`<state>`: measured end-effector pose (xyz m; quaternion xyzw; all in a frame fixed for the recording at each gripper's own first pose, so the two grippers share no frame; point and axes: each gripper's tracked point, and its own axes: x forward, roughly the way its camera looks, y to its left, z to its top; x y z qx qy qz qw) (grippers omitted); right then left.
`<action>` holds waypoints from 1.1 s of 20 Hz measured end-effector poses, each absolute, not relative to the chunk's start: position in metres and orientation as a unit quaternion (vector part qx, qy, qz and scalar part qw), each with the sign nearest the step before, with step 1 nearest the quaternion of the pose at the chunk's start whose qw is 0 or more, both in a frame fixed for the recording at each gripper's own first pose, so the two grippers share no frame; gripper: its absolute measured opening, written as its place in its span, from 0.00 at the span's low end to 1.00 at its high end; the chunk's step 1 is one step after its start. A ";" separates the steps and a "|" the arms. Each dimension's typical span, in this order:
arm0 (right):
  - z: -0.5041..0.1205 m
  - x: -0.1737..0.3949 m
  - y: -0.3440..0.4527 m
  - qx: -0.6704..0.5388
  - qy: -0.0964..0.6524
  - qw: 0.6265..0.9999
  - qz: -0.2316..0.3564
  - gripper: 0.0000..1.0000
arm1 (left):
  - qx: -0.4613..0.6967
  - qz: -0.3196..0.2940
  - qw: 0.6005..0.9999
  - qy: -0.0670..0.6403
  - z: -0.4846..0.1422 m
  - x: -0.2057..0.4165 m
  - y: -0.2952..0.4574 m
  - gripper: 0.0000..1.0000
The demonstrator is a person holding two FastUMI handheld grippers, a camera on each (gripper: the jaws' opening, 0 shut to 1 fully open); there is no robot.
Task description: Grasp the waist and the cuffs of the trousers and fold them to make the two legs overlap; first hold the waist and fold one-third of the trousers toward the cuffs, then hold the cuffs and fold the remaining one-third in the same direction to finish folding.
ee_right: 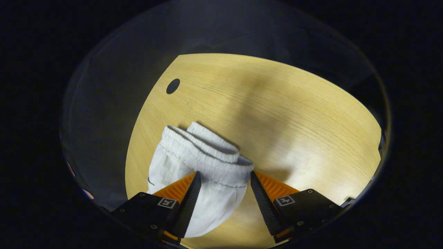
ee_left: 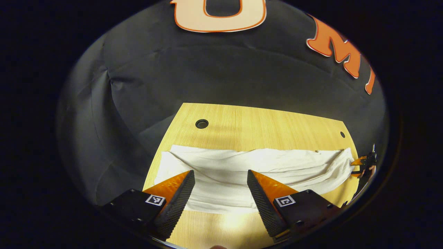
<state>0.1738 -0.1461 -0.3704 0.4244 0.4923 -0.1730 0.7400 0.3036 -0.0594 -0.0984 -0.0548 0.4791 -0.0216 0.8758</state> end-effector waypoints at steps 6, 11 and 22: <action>-0.384 0.186 -0.150 0.423 0.485 0.746 -0.172 0.79 | -0.032 -0.033 0.880 0.473 -0.084 0.283 -0.089 0.99; -0.383 0.190 -0.148 0.451 0.466 0.748 -0.140 0.23 | -0.037 -0.034 0.874 0.483 -0.092 0.270 -0.100 0.99; -0.281 0.196 -0.139 0.381 0.343 0.852 -0.103 0.08 | -0.072 -0.062 0.877 0.470 -0.094 0.251 -0.123 0.99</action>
